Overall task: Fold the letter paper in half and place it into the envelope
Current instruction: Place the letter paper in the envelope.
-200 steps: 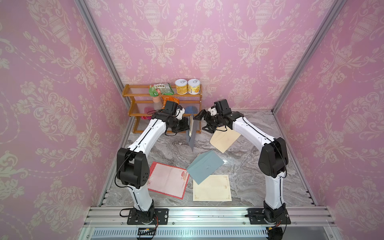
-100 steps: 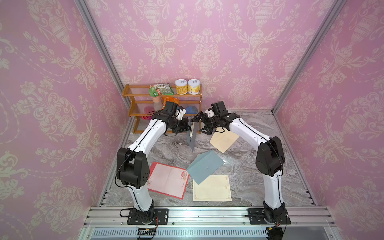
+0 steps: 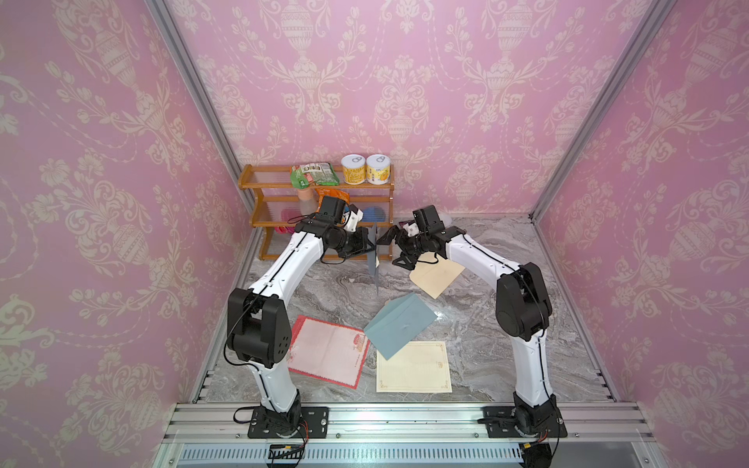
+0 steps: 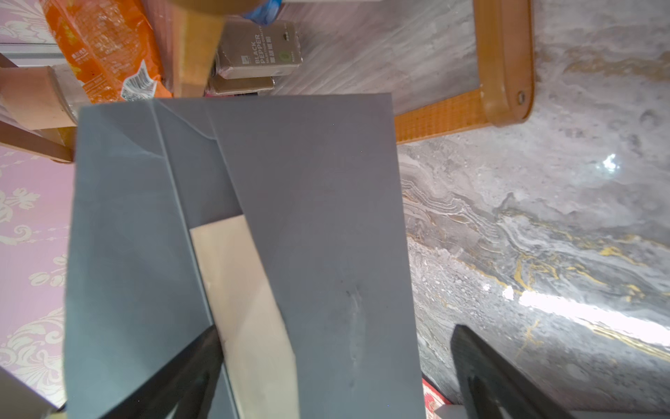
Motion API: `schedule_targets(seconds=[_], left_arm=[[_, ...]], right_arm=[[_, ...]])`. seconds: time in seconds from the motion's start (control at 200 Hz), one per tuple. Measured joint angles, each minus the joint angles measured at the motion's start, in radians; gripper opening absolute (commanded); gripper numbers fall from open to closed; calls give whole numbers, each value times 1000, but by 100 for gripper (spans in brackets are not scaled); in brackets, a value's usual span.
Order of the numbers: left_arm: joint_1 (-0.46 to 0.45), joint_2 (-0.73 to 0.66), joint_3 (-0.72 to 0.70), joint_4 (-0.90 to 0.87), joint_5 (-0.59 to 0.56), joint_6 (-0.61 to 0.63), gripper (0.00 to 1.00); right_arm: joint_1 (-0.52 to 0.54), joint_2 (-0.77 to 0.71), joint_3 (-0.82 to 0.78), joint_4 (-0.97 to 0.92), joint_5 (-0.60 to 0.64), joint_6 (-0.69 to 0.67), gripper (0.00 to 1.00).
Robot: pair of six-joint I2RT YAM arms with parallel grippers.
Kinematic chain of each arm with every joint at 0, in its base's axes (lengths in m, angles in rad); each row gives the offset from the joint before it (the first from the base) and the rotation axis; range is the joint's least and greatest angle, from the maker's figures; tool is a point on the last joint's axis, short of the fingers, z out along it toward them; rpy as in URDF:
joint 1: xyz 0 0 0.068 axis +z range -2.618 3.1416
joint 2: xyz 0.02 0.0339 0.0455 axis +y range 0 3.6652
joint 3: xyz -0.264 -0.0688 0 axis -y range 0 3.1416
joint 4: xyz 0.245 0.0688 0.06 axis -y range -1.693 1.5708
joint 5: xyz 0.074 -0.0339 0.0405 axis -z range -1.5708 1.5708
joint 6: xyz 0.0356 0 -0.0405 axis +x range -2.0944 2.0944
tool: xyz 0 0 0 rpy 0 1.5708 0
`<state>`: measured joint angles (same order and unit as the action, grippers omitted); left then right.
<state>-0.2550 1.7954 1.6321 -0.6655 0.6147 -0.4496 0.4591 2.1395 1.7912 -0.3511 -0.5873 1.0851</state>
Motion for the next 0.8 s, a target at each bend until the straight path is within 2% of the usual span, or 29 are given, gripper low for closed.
schedule_targets(seconds=[0.28, 0.59, 0.8], left_arm=[[0, 12, 6, 39, 28, -62, 0], [0, 19, 6, 49, 25, -66, 0], [-1, 19, -89, 88, -19, -74, 0]], right_arm=[[-1, 5, -22, 24, -8, 0, 100], [-8, 3, -22, 0, -16, -19, 100], [-37, -35, -22, -59, -20, -53, 100]])
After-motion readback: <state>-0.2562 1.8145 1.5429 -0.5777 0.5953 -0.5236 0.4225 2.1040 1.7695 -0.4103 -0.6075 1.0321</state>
